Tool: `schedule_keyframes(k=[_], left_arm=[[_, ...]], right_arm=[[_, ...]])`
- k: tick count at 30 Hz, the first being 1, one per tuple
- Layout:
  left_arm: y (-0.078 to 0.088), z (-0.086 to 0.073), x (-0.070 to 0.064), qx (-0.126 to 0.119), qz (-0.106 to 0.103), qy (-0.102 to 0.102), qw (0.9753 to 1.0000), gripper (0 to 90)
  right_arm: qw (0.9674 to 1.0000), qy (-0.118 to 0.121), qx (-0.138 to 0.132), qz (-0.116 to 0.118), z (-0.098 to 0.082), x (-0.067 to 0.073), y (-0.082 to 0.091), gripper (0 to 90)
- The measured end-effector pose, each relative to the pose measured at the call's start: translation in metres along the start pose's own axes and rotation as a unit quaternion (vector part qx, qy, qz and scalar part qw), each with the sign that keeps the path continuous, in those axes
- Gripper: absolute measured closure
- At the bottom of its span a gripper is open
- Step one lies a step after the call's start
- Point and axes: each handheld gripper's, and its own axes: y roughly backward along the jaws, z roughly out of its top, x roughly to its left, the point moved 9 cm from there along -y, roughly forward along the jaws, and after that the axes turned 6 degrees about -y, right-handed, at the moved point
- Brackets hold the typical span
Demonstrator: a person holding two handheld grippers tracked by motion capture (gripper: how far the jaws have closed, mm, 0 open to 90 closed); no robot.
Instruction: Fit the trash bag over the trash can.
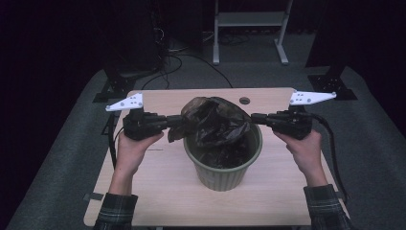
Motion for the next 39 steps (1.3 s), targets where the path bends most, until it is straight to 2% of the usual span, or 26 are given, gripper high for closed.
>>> schedule_keyframes(k=[5,8,12,13,16,21,25,30,39], left_arm=[[0.008,-0.011,0.028,0.015,0.037,0.016,0.9991,87.9],[0.006,-0.016,0.037,0.021,0.045,0.023,0.9985,88.9],[0.000,-0.016,0.034,0.013,0.033,0.022,0.9991,88.9],[-0.002,-0.015,0.032,0.011,0.031,0.021,0.9993,88.9],[-0.006,-0.014,0.028,0.010,0.024,0.018,0.9995,88.8],[-0.012,-0.010,0.023,0.007,0.014,0.013,0.9998,88.8],[-0.016,-0.009,0.020,0.005,0.005,0.010,0.9999,88.8],[-0.020,-0.007,0.018,0.000,-0.003,0.007,1.0000,88.8],[-0.025,-0.007,0.017,0.001,-0.011,0.006,0.9999,88.7]], right_arm=[[0.9997,-0.014,0.004,-0.021,-0.010,-0.016,0.006,90.0],[0.9993,-0.025,0.002,-0.028,-0.015,-0.024,0.009,90.0],[0.9995,-0.019,-0.003,-0.026,-0.015,-0.025,0.011,89.2],[0.9995,-0.018,-0.011,-0.024,-0.013,-0.023,0.012,80.7],[0.9992,-0.013,-0.031,-0.022,-0.003,-0.018,0.016,70.3],[0.9989,0.004,-0.046,-0.012,0.017,-0.006,0.018,60.9],[0.9990,0.014,-0.041,-0.009,0.027,0.000,0.010,58.2],[0.9995,0.024,-0.022,-0.004,0.029,0.002,-0.010,55.9],[0.9996,0.023,-0.012,-0.004,0.030,-0.004,-0.026,58.7]])
